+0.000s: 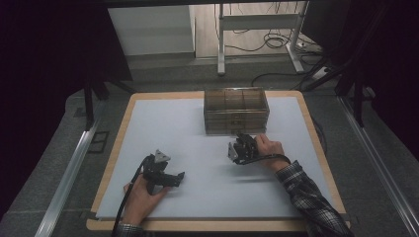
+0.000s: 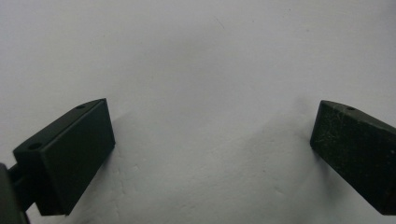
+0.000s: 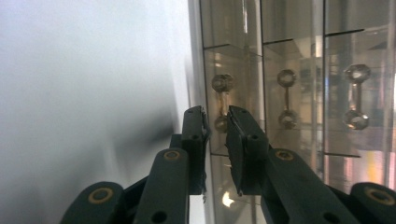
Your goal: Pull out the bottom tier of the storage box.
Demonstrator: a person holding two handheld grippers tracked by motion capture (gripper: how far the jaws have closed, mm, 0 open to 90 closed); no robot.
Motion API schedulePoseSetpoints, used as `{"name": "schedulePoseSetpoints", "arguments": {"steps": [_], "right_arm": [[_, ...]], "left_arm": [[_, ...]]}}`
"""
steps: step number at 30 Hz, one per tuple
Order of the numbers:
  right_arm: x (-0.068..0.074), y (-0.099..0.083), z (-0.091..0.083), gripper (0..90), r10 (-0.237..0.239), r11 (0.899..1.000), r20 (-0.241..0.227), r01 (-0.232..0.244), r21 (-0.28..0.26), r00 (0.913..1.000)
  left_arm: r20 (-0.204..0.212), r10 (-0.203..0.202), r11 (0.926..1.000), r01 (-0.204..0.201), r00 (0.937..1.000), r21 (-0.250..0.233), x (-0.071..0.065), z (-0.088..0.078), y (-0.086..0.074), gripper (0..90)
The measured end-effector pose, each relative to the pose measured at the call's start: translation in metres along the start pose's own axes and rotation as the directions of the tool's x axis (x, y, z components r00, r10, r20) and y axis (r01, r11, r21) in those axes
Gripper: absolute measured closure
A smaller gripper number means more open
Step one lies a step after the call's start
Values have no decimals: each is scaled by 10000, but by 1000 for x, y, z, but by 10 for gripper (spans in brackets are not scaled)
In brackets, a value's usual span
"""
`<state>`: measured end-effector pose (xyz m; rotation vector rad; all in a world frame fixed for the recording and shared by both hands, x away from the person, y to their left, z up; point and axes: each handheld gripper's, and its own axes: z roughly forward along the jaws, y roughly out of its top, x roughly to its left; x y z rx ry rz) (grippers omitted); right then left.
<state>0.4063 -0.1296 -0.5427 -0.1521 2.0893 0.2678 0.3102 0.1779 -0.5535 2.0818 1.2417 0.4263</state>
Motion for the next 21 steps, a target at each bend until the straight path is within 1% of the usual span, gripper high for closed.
{"name": "schedulePoseSetpoints", "arguments": {"steps": [1, 2, 3, 4, 6, 7, 9, 10, 13, 15, 16, 17, 18, 19, 20, 21], "right_arm": [[0, 0, 0, 761, 0, 10000, 0, 0, 0, 10000], [-1, 0, -1, 758, 99, 9999, -49, -99, 54, 9999], [-3, -1, -1, 751, 204, 9998, -141, -204, -10, 9997], [-6, -2, -1, 744, 432, 9988, -384, -440, -193, 9983], [-11, -4, -2, 726, 647, 9972, -645, -669, -326, 9958], [-15, -5, -2, 709, 822, 9953, -983, -868, -433, 9918], [-18, -6, -3, 704, 892, 9946, -1043, -942, -439, 9905], [-21, -7, -3, 690, 1015, 9929, -1200, -1080, -488, 9876], [-29, -11, -4, 670, 1328, 9881, -1721, -1441, -546, 9761], [-36, -13, -5, 665, 1655, 9813, -2114, -1822, -621, 9633], [-38, -14, -5, 659, 1707, 9796, -2234, -1896, -659, 9597], [-41, -16, -5, 659, 1816, 9769, -2404, -2030, -673, 9535], [-45, -18, -5, 657, 1917, 9739, -2660, -2167, -679, 9447], [-47, -19, -5, 656, 1972, 9720, -2810, -2247, -691, 9392], [-47, -19, -5, 656, 1972, 9720, -2810, -2247, -691, 9392], [-49, -20, -5, 657, 2054, 9698, -2934, -2345, -675, 9337]], "left_arm": [[0, 0, 10000, 0, 10000, 0, 0, 0, 0, 0], [-1, -1, 10000, 1, 10000, 0, 0, 0, 0, 0], [-2, 0, 10000, 0, 10000, 1, 0, 0, 0, 0], [-1, 2, 10000, -2, 10000, 2, 0, 0, 0, 0], [-1, 0, 10000, 0, 10000, 2, 0, 0, 0, 0], [-1, 0, 10000, 0, 10000, 1, 0, 0, 0, 0], [-4, 3, 10000, -3, 10000, 2, 0, 0, 0, 0], [-3, -2, 10000, 2, 10000, 2, 0, 0, 0, 0], [-3, 3, 10000, -3, 10000, 1, 0, 0, 0, 0], [-2, -3, 10000, 3, 10000, 1, 0, 0, 0, 0], [-1, 2, 10000, -2, 10000, 2, 0, 0, 0, 0], [-3, 3, 10000, -3, 10000, 3, 0, 0, 0, 0], [0, 0, 10000, 0, 10000, 3, 0, 0, 0, 0], [-2, 5, 10000, -5, 10000, 3, 0, 0, 0, 0], [1, 1, 10000, -1, 10000, 3, 0, 0, 0, 0], [-2, 6, 10000, -6, 10000, 4, 0, 0, 0, 0]]}}
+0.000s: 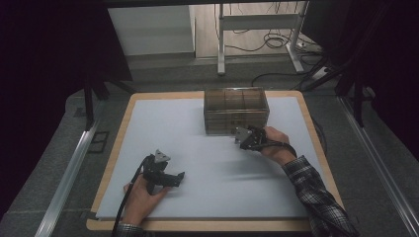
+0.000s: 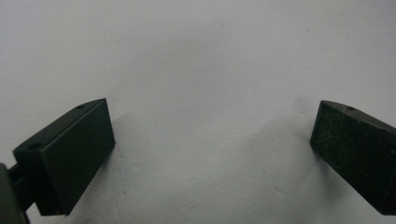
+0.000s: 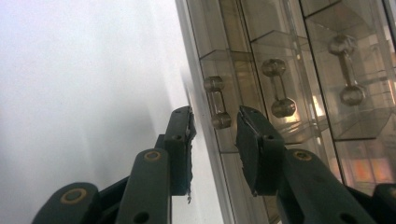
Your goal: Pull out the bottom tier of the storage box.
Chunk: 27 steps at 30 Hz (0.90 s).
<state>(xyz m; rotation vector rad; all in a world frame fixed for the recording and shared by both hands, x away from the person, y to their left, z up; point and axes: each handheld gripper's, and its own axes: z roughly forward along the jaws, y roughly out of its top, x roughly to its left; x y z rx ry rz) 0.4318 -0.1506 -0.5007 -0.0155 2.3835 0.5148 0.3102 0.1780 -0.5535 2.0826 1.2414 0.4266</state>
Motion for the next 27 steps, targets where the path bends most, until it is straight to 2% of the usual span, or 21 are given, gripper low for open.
{"name": "schedulePoseSetpoints", "arguments": {"steps": [4, 6, 11, 13, 17, 21, 23, 27], "right_arm": [[-13, -4, -2, 654, 683, 9976, -691, -692, -98, 9953], [-16, -5, -2, 654, 743, 9970, -768, -756, -150, 9943], [-35, -13, -5, 654, 1333, 9899, -1662, -1396, -263, 9770], [-38, -14, -5, 654, 1387, 9894, -1661, -1439, -200, 9763], [-48, -20, -4, 655, 1516, 9872, -2199, -1589, -160, 9637], [-55, -26, 0, 672, 1481, 9879, -2375, -1549, -101, 9600], [-58, -30, 2, 676, 1555, 9868, -2578, -1617, -30, 9536], [-63, -35, 6, 693, 1343, 9901, -2838, -1404, -12, 9494]], "left_arm": [[0, -3, 10000, 3, 10000, -1, 0, 0, 0, 0], [1, -2, 10000, 2, 10000, -2, 0, 0, 0, 0], [1, -1, 10000, 1, 10000, -3, 0, 0, 0, 0], [1, 2, 10000, -2, 10000, -3, 0, 0, 0, 0], [1, 0, 10000, 0, 10000, -1, 0, 0, 0, 0], [2, -3, 10000, 3, 10000, -2, 0, 0, 0, 0], [5, -3, 10000, 3, 10000, 0, 0, 0, 0, 0], [1, -5, 10000, 5, 10000, -4, 0, 0, 0, 0]]}}
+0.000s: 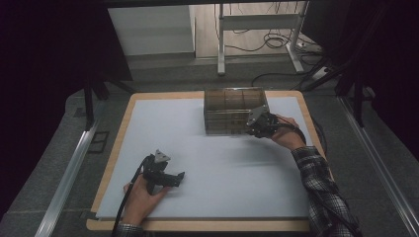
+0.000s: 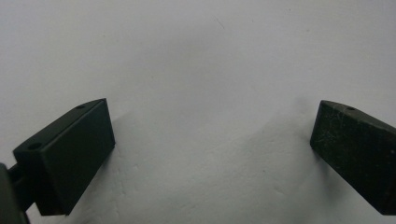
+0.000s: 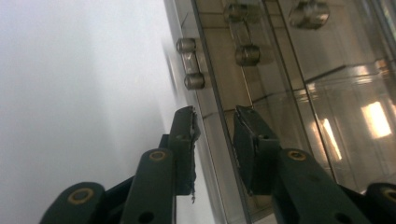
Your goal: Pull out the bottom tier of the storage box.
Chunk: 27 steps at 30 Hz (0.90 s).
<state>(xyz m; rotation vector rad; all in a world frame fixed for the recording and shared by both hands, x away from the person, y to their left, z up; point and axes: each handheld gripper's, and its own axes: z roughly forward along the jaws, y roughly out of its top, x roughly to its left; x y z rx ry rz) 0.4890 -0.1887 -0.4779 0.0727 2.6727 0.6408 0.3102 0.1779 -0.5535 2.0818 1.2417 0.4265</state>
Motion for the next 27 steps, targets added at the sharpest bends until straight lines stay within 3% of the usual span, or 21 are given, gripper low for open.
{"name": "schedulePoseSetpoints", "arguments": {"steps": [6, 7, 9, 16, 23, 25, 27], "right_arm": [[-12, -5, 5, 723, -32, 10000, -519, 36, 69, 9986], [-13, -5, 5, 727, -64, 9998, -434, 73, 204, 9990], [-16, -6, 9, 738, -80, 9998, -749, 93, 165, 9972], [-22, -8, 19, 770, -502, 9975, -1287, 561, 423, 9904], [-27, -11, 21, 823, -318, 9990, -1543, 363, 264, 9875], [-30, -12, 21, 842, -374, 9991, -1970, 410, 143, 9797], [-31, -12, 20, 845, -322, 9991, -2058, 370, 195, 9781]], "left_arm": [[3, -3, 10000, 3, 10000, 0, 0, 0, 0, 0], [1, 3, 10000, -3, 10000, 2, 0, 0, 0, 0], [0, 5, 10000, -5, 10000, 2, 0, 0, 0, 0], [-1, 3, 10000, -3, 10000, 1, 0, 0, 0, 0], [1, 4, 10000, -4, 10000, 3, 0, 0, 0, 0], [3, 1, 10000, -1, 10000, 2, 0, 0, 0, 0], [3, 1, 10000, -1, 10000, 3, 0, 0, 0, 0]]}}
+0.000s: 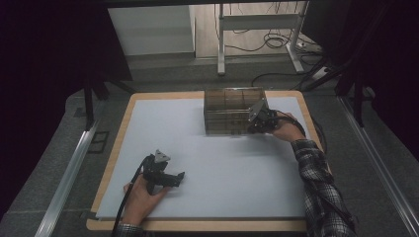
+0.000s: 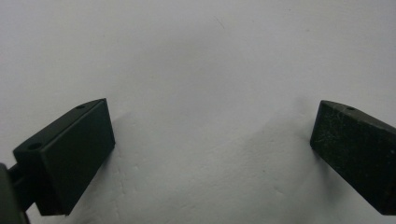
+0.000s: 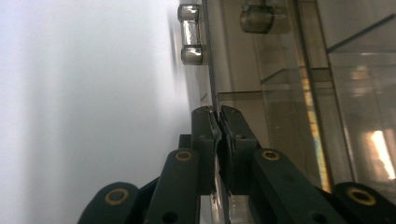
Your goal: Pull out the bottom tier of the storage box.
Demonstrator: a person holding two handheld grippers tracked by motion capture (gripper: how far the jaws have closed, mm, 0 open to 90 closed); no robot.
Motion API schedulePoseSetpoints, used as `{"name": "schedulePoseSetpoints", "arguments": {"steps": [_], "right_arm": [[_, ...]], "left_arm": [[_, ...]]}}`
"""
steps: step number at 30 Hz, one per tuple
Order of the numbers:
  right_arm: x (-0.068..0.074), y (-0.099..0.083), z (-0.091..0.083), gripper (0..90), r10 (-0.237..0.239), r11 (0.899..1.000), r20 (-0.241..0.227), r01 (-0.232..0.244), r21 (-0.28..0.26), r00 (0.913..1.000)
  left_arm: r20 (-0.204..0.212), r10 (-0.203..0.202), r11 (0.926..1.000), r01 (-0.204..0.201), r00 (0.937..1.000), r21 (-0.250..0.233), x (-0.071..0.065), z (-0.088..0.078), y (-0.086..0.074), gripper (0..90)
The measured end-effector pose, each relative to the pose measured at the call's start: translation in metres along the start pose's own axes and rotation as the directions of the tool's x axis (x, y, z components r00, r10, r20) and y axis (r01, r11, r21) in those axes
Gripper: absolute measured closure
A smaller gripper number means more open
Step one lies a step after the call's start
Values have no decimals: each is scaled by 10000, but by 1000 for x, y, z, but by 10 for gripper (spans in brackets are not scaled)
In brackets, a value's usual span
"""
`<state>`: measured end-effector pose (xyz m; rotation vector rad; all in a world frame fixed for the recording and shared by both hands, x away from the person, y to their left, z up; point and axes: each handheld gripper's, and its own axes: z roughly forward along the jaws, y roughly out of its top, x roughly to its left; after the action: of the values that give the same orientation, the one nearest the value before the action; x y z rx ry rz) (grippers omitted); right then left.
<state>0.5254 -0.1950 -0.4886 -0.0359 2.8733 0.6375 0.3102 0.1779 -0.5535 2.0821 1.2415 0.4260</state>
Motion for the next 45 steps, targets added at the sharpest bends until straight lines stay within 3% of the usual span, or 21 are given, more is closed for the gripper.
{"name": "schedulePoseSetpoints", "arguments": {"steps": [1, 10, 34, 41, 43, 45], "right_arm": [[0, 1, -1, 847, -205, 9998, -4, 205, 84, 9998], [7, 0, -4, 860, -326, 9995, -543, 327, 18, 9980], [41, -1, -14, 865, -682, 9977, -928, 684, -5, 9933], [51, -1, -15, 866, -839, 9963, -794, 850, 102, 9933], [53, -2, -15, 867, -794, 9968, -947, 801, 37, 9923], [55, -3, -16, 867, -851, 9963, -761, 859, 73, 9935]], "left_arm": [[0, 0, 10000, 0, 10000, -1, 0, 0, 0, 0], [0, -1, 10000, 1, 10000, -2, 0, 0, 0, 0], [-5, 5, 10000, -5, 10000, -1, 0, 0, 0, 0], [-5, 9, 10000, -9, 10000, 2, 0, 0, 0, 0], [-6, 7, 10000, -7, 10000, 2, 0, 0, 0, 0], [-6, 6, 10000, -6, 10000, 1, 0, 0, 0, 0]]}}
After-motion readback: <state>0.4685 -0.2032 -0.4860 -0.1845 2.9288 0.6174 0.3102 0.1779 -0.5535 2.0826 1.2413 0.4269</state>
